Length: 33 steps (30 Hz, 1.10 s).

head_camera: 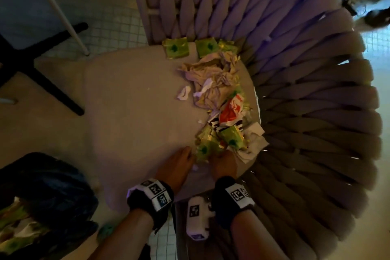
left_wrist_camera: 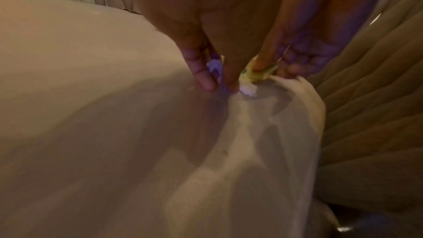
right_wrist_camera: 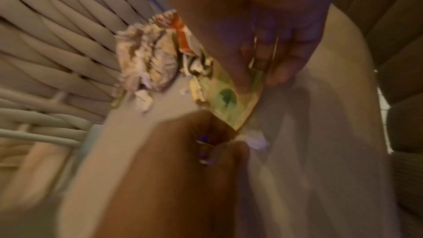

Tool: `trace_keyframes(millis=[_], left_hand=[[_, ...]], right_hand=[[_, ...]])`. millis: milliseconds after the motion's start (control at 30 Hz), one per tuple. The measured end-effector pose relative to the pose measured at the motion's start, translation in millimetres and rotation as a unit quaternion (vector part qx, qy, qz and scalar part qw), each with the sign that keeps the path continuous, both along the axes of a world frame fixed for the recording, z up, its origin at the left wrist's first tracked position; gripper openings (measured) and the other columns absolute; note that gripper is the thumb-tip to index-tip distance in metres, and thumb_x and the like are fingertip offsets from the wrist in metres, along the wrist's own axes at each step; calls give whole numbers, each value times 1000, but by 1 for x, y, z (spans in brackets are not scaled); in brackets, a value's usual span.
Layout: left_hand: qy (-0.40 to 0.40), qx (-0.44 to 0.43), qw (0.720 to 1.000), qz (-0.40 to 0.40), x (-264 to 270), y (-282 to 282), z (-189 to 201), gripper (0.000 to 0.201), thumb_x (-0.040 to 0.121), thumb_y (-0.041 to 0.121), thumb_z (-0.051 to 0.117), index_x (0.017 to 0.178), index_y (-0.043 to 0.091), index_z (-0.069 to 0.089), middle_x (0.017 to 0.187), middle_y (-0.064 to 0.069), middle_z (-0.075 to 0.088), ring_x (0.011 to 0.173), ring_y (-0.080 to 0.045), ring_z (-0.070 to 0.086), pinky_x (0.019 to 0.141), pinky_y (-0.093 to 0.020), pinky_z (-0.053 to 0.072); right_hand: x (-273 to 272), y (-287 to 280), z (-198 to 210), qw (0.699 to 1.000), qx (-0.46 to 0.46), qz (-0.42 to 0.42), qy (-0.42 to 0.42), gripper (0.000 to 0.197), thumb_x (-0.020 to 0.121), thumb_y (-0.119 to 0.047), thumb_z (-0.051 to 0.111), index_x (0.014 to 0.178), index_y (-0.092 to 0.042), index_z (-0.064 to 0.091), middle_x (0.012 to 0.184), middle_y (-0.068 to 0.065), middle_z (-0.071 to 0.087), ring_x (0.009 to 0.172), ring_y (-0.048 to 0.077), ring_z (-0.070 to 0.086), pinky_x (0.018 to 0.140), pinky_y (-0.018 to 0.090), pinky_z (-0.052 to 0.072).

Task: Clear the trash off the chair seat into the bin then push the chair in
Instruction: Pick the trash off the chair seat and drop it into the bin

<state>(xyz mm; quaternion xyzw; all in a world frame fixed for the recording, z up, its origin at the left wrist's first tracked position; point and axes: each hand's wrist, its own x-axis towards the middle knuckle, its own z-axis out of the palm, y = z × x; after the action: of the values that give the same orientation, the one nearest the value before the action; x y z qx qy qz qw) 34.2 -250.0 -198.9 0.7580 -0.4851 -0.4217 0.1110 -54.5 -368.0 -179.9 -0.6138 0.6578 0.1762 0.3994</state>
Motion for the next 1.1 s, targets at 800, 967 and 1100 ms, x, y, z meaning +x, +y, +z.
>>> trace_keyframes(millis=[800,967,1100], left_hand=[[-113,-18,991,71,102,-143,15,71,80,30,63,143,20,31,136,-25,32,117,-44,39,96,-50,37],[-111,-29,992,46,106,-143,9,70,81,32,65,142,15,35,134,-27,36,116,-45,41,91,-52,38],[-121,-59,991,0,108,-140,6,46,87,18,57,130,4,46,126,-28,45,109,-46,47,83,-52,41]], right_hand=[[17,-69,58,978,-131,56,-155,18,68,-33,77,80,-19,72,131,13,47,126,31,42,105,42,37],[48,-95,28,980,-93,44,-173,20,57,-49,67,56,-35,55,137,11,45,120,34,51,93,51,49],[56,-100,20,978,-104,57,-170,13,66,-39,66,69,-28,61,94,14,63,81,33,63,72,46,56]])
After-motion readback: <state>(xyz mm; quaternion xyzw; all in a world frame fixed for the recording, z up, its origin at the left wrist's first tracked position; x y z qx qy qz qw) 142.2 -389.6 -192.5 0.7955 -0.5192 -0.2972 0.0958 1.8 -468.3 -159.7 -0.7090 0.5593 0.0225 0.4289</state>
